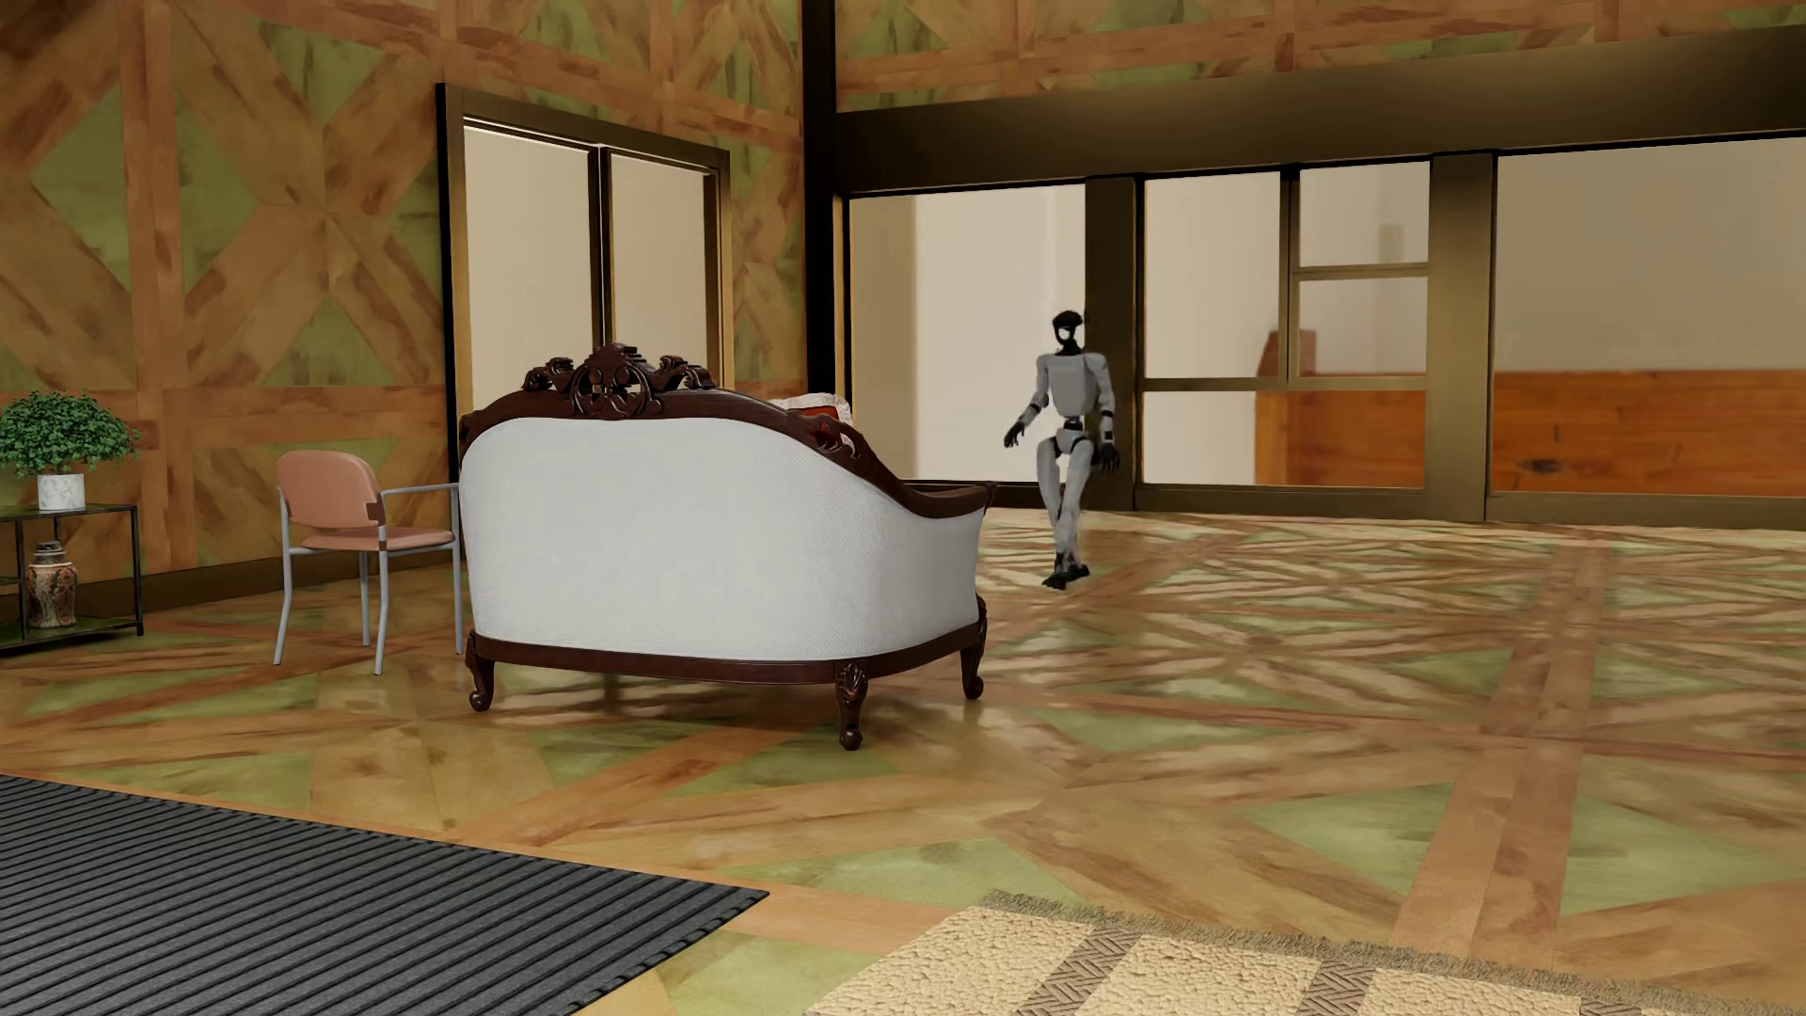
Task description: Head to the white sofa
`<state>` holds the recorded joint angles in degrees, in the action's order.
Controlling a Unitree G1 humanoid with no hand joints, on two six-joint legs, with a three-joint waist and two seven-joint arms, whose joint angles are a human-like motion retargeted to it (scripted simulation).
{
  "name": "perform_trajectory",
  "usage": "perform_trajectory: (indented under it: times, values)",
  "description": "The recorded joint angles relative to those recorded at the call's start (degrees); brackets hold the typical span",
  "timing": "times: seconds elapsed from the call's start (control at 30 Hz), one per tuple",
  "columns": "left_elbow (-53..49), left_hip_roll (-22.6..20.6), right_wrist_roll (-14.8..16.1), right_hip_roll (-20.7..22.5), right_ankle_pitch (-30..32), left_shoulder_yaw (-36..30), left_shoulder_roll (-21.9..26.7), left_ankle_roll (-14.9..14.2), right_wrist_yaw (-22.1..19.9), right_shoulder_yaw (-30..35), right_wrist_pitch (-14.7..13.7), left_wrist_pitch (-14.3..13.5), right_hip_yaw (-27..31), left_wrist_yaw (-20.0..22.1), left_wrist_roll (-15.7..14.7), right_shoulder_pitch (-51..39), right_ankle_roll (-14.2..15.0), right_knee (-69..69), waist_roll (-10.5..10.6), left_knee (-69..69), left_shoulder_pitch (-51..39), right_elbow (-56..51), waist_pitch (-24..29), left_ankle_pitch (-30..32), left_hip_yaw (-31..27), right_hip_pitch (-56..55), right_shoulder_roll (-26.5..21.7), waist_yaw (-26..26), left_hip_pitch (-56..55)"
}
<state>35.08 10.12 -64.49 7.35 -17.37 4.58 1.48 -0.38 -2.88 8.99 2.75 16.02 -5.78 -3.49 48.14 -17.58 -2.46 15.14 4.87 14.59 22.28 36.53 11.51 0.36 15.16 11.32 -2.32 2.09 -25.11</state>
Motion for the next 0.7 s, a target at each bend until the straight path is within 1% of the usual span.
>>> perform_trajectory:
  times: [0.03,0.07,0.1,0.13,0.17,0.2,0.23,0.27,0.3,0.33,0.37,0.4,0.43,0.47,0.5,0.53,0.57,0.6,0.63,0.67,0.7]
  values:
    - [2.48,-1.39,-0.31,-0.38,-1.46,-1.07,0.52,-0.49,0.09,2.13,-0.12,0.62,0.18,-1.50,1.77,-1.96,0.69,0.52,-0.11,-6.55,0.84,-2.43,-0.05,-3.32,-0.44,2.21,-1.51,0.06,-0.58]
    - [5.82,-2.06,0.08,-1.14,-1.52,-2.95,1.26,-0.19,0.62,2.99,0.03,1.20,-0.25,-3.48,4.43,-2.33,1.76,3.28,-0.29,-5.46,0.78,-4.98,-0.03,-3.09,1.43,4.10,-3.05,-0.06,-1.07]
    - [9.19,-3.02,1.23,-2.52,0.33,-4.73,1.81,3.93,1.01,2.67,0.46,1.43,-1.09,-5.03,7.38,-1.02,2.76,6.28,-0.74,-0.26,0.12,-7.62,0.00,1.33,1.20,5.97,-4.57,-0.02,-1.40]
    - [11.73,-3.69,2.93,-3.98,4.91,-5.84,2.18,7.13,0.79,1.68,1.27,1.87,-1.90,-6.91,10.25,1.55,2.75,11.51,-1.43,5.20,-0.41,-9.58,0.08,5.08,1.11,7.00,-5.47,0.06,-0.93]
    - [12.61,-4.15,4.38,-6.39,11.76,-5.37,1.64,9.06,0.22,0.65,2.81,2.30,-2.93,-7.58,11.71,4.39,2.42,21.39,-2.29,11.99,-0.81,-10.47,0.25,3.68,1.57,5.04,-6.03,0.19,-0.86]
    - [12.08,-4.72,3.46,-9.83,18.18,-3.42,0.45,9.41,0.26,0.78,5.29,2.47,-3.99,-6.85,11.45,7.47,5.88,34.50,-3.23,17.94,-1.06,-10.65,0.39,-1.64,1.90,1.11,-6.75,0.33,-0.05]
    - [10.84,-5.81,0.28,-13.45,25.53,-1.01,-0.97,9.03,-0.70,2.01,6.64,2.24,-3.43,-5.58,10.12,11.01,6.96,46.68,-4.24,20.79,-1.65,-12.16,0.51,-6.13,2.46,-4.16,-7.48,0.35,2.29]
    - [9.27,-7.06,1.91,-15.15,24.46,1.43,-1.92,8.48,-1.97,1.82,5.53,1.69,-1.74,-3.84,8.20,15.86,6.00,55.78,-5.16,21.40,-2.88,-16.51,0.65,-9.35,2.93,-10.10,-6.29,0.22,5.46]
    - [7.75,-8.06,10.99,-15.74,21.26,3.20,-2.08,7.79,-1.99,0.99,2.99,1.01,-0.78,-1.98,6.47,22.01,4.41,61.58,-5.77,20.38,-4.52,-23.06,0.75,-11.58,2.83,-15.91,-2.92,-0.11,9.15]
    - [6.48,-9.05,17.73,-16.44,20.17,3.61,-2.04,7.10,-1.63,2.70,-0.55,0.51,-0.76,-0.03,5.64,28.12,4.28,64.24,-6.09,18.56,-6.35,-31.32,0.73,-13.12,2.27,-21.16,-1.58,-0.76,12.92]
    - [5.81,-10.01,22.87,-17.34,20.66,3.30,-1.96,6.46,-1.77,5.59,-4.66,-0.15,-1.30,1.62,5.21,33.61,5.00,64.01,-6.22,16.35,-8.53,-40.55,0.58,-14.29,1.27,-25.79,-1.66,-1.67,16.68]
    - [4.87,-10.83,29.16,-17.68,20.91,2.17,-1.62,5.89,-1.64,9.60,-9.35,-1.23,-1.76,2.57,4.73,36.67,4.56,61.15,-6.26,13.90,-10.48,-49.26,0.37,-15.25,0.21,-30.02,-1.74,-2.72,20.38]
    - [4.02,-11.35,36.67,-17.59,20.23,-0.03,-0.67,5.34,-0.54,14.32,-12.80,-2.36,-2.25,2.51,4.66,36.87,3.90,55.77,-6.25,11.75,-12.44,-56.91,0.12,-16.28,-0.80,-33.54,-2.51,-3.75,23.90]
    - [3.23,-11.72,42.33,-17.71,20.25,-2.83,0.58,4.80,0.30,18.27,-15.55,-3.11,-2.95,1.91,4.91,34.21,3.43,47.86,-6.24,10.12,-14.72,-63.60,-0.18,-17.44,-1.67,-36.22,-3.90,-4.62,27.00]
    - [2.55,-12.00,45.85,-17.78,19.73,-5.92,1.95,4.22,0.86,20.94,-17.26,-3.80,-4.06,1.14,5.43,29.64,2.81,36.93,-6.27,8.94,-17.34,-68.94,-0.53,-18.72,-2.51,-37.60,-4.95,-5.26,29.77]
    - [2.31,-12.28,48.42,-17.74,19.83,-8.95,3.33,3.61,0.78,22.67,-17.29,-4.07,-5.99,0.69,6.33,24.49,3.41,22.58,-6.34,7.74,-20.23,-72.81,-0.90,-19.79,-3.31,-37.15,-5.21,-5.66,32.48]
    - [2.80,-12.50,49.70,-16.38,20.73,-11.87,4.69,3.07,-0.19,23.60,-15.73,-3.86,-7.17,-0.14,7.12,19.43,3.67,5.51,-6.41,5.54,-23.69,-75.33,-1.32,-20.09,-4.21,-35.17,-4.57,-5.87,35.58]
    - [3.27,-12.62,50.84,-14.63,18.70,-14.25,5.59,2.39,-1.17,24.33,-13.93,-3.44,-6.38,-0.62,7.78,15.06,5.51,-6.19,-6.38,3.46,-26.60,-77.07,-1.60,-20.31,-5.15,-34.43,-4.09,-5.93,39.01]
    - [3.32,-12.56,51.88,-13.40,16.45,-15.79,6.20,1.68,-1.79,24.86,-12.20,-3.14,-6.02,-0.74,8.28,11.12,11.19,-10.14,-6.30,3.13,-28.70,-77.94,-1.75,-20.78,-5.49,-34.72,-3.83,-5.73,41.89]
    - [2.40,-12.14,52.59,-12.47,18.84,-15.48,6.47,1.29,-2.21,25.23,-11.21,-2.52,-5.97,-0.26,7.84,7.64,9.98,-6.89,-6.07,4.88,-29.43,-77.81,-1.80,-21.04,-5.19,-35.44,-3.55,-5.42,44.48]
    - [0.71,-11.13,52.99,-11.01,23.53,-14.04,6.34,1.07,-2.70,25.57,-10.62,-1.87,-4.60,0.75,6.65,5.52,3.67,-1.77,-5.67,6.83,-28.76,-77.15,-1.79,-19.20,-4.74,-36.12,-3.11,-5.32,46.53]
